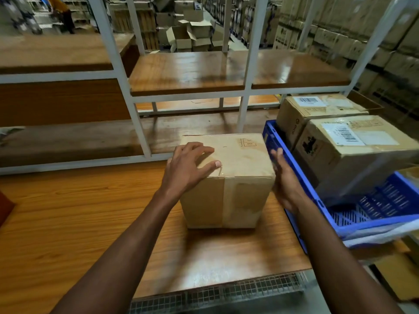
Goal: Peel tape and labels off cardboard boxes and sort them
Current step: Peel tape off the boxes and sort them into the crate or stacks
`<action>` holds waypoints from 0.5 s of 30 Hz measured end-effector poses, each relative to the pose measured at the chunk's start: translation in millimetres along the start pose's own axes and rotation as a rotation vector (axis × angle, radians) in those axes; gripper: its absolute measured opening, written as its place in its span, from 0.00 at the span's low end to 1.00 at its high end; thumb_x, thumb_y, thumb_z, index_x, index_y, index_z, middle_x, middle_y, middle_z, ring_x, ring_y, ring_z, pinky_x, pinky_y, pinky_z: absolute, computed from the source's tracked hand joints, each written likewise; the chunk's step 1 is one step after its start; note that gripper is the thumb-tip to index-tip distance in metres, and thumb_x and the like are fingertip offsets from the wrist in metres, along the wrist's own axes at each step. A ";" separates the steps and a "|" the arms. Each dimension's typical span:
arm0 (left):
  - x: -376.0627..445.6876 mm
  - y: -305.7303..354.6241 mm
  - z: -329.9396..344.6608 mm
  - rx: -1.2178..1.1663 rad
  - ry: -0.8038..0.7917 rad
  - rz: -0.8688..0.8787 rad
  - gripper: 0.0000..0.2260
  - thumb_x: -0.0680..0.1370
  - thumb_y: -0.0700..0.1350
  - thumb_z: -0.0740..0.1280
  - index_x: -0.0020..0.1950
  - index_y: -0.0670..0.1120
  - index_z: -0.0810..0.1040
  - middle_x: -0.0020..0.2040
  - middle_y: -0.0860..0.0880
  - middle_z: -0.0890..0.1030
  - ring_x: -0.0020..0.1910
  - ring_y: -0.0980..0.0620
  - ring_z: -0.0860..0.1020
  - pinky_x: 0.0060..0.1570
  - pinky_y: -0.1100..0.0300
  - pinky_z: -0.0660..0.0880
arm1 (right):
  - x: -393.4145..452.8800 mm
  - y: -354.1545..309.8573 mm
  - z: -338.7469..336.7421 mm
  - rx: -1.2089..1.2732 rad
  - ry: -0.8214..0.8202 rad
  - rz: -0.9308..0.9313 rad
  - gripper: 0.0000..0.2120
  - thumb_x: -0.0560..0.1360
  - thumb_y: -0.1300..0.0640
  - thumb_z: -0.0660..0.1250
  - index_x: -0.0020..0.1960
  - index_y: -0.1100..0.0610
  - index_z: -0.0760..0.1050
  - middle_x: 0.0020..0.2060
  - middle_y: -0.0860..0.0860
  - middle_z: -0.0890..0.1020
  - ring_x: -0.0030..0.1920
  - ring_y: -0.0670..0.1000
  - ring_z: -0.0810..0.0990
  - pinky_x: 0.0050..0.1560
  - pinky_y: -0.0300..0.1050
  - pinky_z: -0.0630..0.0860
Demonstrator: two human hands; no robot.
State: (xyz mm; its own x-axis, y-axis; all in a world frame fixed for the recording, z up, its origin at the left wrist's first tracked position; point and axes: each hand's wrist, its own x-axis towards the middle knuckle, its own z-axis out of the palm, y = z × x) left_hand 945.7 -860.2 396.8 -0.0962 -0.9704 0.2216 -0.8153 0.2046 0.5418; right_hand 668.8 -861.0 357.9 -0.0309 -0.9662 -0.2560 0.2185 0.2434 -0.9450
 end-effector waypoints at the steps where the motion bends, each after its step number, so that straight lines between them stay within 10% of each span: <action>1: 0.4 -3.8 -2.2 -0.011 0.009 -0.004 0.23 0.78 0.66 0.66 0.72 0.62 0.75 0.76 0.55 0.69 0.75 0.51 0.63 0.67 0.42 0.68 | 2.6 13.3 -6.5 0.076 0.003 0.083 0.26 0.74 0.26 0.64 0.59 0.45 0.77 0.55 0.49 0.83 0.52 0.52 0.82 0.50 0.51 0.80; 3: 0.5 -14.4 -7.8 -0.045 0.019 -0.012 0.23 0.77 0.68 0.65 0.71 0.63 0.76 0.75 0.56 0.70 0.74 0.51 0.64 0.66 0.42 0.69 | 8.0 53.6 -20.2 -0.047 0.028 0.262 0.29 0.65 0.20 0.68 0.51 0.43 0.75 0.45 0.46 0.75 0.41 0.52 0.76 0.37 0.47 0.76; 8: -7.3 -52.9 -28.3 -0.145 0.062 -0.032 0.27 0.75 0.71 0.58 0.70 0.62 0.77 0.74 0.55 0.72 0.73 0.50 0.66 0.65 0.42 0.71 | -5.6 123.3 -10.2 -0.031 -0.016 0.636 0.37 0.72 0.25 0.65 0.68 0.52 0.75 0.55 0.53 0.82 0.54 0.58 0.82 0.58 0.58 0.77; 15: -30.6 -95.2 -47.7 -0.370 0.095 -0.181 0.33 0.74 0.74 0.56 0.74 0.61 0.73 0.75 0.50 0.72 0.69 0.49 0.72 0.58 0.52 0.73 | -14.8 82.6 28.3 0.129 0.120 0.337 0.33 0.78 0.35 0.67 0.78 0.48 0.67 0.62 0.51 0.79 0.65 0.60 0.79 0.54 0.57 0.81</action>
State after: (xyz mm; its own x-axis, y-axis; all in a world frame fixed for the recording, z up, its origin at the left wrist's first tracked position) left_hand 1053.5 -843.8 377.1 0.0967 -0.9823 0.1602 -0.5521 0.0810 0.8298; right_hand 714.9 -829.0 289.4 -0.0491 -0.8153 -0.5770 0.3563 0.5254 -0.7727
